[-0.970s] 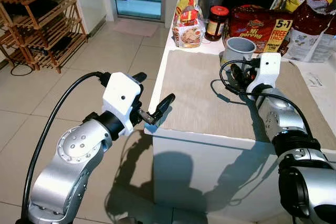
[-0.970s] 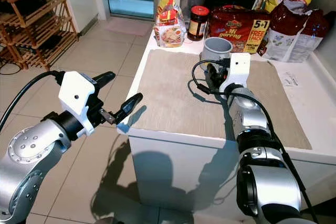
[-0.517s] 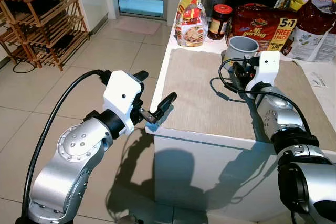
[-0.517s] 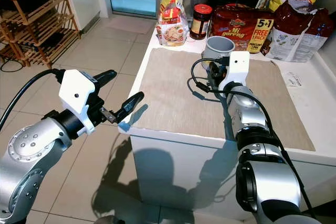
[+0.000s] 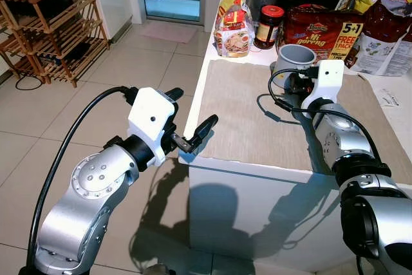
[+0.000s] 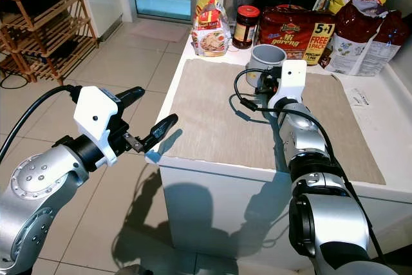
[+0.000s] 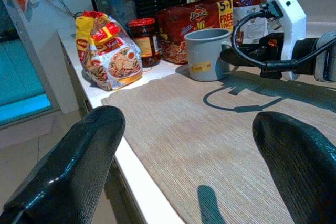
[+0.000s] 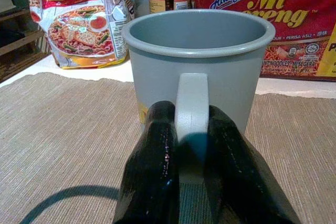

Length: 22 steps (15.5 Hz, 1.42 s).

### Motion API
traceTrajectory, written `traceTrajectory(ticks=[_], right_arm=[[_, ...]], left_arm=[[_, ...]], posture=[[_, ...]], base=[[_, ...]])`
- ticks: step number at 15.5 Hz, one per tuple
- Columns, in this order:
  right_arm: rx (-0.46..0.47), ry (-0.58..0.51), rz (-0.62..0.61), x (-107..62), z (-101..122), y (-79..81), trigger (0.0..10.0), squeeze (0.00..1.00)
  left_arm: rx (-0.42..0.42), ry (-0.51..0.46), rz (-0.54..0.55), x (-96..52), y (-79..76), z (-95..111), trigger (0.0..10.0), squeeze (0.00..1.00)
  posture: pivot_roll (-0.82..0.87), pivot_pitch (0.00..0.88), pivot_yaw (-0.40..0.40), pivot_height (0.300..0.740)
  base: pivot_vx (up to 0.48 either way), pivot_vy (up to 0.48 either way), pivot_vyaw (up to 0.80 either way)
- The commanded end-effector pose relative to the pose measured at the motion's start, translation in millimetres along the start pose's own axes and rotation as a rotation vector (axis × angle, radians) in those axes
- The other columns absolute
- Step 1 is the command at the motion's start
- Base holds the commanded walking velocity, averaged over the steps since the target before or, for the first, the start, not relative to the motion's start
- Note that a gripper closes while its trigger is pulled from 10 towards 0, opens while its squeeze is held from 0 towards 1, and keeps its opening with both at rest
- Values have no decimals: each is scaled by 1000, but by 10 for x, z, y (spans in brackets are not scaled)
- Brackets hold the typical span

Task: Setting the table

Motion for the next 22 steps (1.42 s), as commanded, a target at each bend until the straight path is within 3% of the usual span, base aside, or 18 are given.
traceTrajectory(ticks=[1,7,9,11,13,14,15,17,22], right_arm=[[-9,-24,-4,12,77,-17,0,0],[4,-68,-7,-25,120,-41,0,0],[-13,-180,74,-121,357,160,0,0],[-15,-273,148,-373,543,367,0,0],[-5,-328,230,-591,603,489,0,0],[19,-326,333,-744,582,590,1216,0],[55,-298,434,-944,514,678,9804,0],[44,-238,491,-1135,350,726,10000,0],[61,-156,570,-1315,234,845,10000,0]], left_arm=[[4,4,-11,-3,-12,3,10000,0],[3,6,-8,-9,-48,-8,10000,0],[28,37,74,-52,35,-58,10000,0],[39,59,179,-108,155,-105,10000,0],[59,56,181,-133,163,-111,10000,0],[67,51,172,-148,146,-104,10000,0],[59,42,167,-164,125,-98,10000,0],[60,25,142,-159,71,-84,10000,0],[65,32,133,-198,44,-104,10000,0]], posture=[[103,0,-20,740],[96,0,-23,740],[100,0,-38,740],[94,0,-37,740],[91,0,-38,740],[87,0,-35,740],[81,0,-31,740],[80,0,-30,740],[85,0,-36,740]], base=[[0,0,0],[0,0,0],[0,0,0],[0,0,0],[0,0,0],[0,0,0],[0,-311,0],[0,-480,0],[0,-480,0]])
Point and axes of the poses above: a point about 5 cm out from each wrist's last joint towards the gripper, its own x axis pointing out of the wrist towards the gripper, its own z axis along the axis of the wrist's last joint, y = z × x, the point moved 1 cm from there along x, pointing out of the wrist towards the gripper, and after that the axes turned 11 degrees about x, right-handed, at the moved point
